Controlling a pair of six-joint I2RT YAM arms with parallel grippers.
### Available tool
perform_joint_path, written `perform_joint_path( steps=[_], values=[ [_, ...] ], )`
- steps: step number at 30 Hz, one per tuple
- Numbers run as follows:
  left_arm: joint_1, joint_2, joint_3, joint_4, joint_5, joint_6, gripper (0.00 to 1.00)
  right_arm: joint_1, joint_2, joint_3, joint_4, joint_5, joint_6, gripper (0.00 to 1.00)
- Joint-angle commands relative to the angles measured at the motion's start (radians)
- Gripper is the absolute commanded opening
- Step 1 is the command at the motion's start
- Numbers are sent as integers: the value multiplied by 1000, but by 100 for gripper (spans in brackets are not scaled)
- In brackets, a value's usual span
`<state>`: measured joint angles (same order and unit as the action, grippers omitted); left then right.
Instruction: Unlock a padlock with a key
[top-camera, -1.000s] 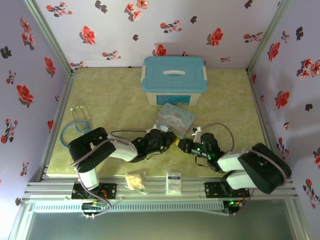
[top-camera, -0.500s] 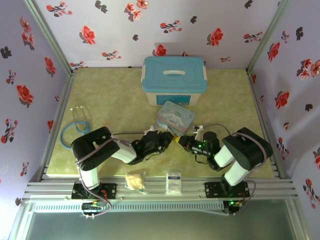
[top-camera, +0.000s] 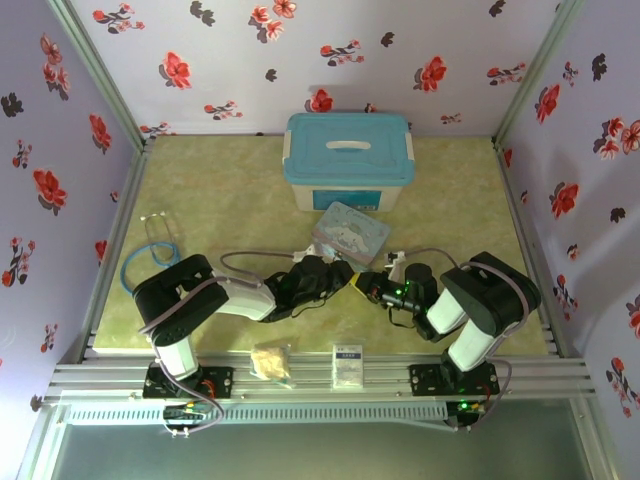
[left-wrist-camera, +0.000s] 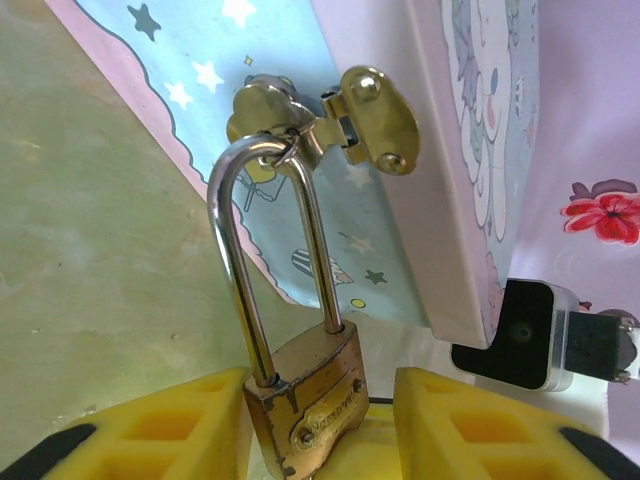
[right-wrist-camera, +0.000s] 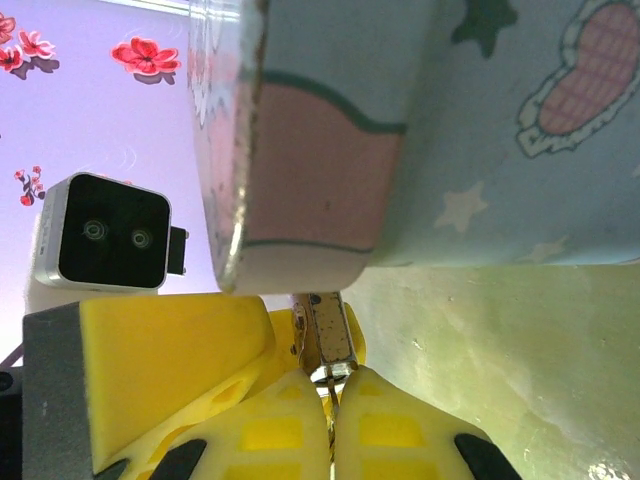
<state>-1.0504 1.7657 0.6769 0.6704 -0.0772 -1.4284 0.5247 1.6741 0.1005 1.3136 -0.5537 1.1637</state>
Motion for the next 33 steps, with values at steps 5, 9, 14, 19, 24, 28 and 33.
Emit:
perform_joint_path(
  steps=[5, 9, 14, 19, 24, 28, 33],
  values=[
    [-7, -15, 24, -86, -24, 39, 44, 11, -6, 7, 72, 16, 0, 0],
    [-12, -8, 22, -92, -46, 16, 47, 16, 11, 11, 72, 27, 1, 0],
    [-12, 84, -13, 124, -101, -12, 42, 48, 0, 18, 72, 34, 11, 0],
    [-6, 111, -14, 247, -108, 9, 22, 55, 7, 12, 72, 37, 14, 0],
    [-10, 78, -23, 200, -120, 20, 12, 57, 19, 8, 72, 47, 7, 6],
    [-10, 78, -33, 206, -121, 11, 8, 57, 16, 1, 57, 60, -12, 19],
    [-10, 91, -40, 210, -122, -5, 1, 61, -31, 31, -169, 109, -70, 26]
  ],
)
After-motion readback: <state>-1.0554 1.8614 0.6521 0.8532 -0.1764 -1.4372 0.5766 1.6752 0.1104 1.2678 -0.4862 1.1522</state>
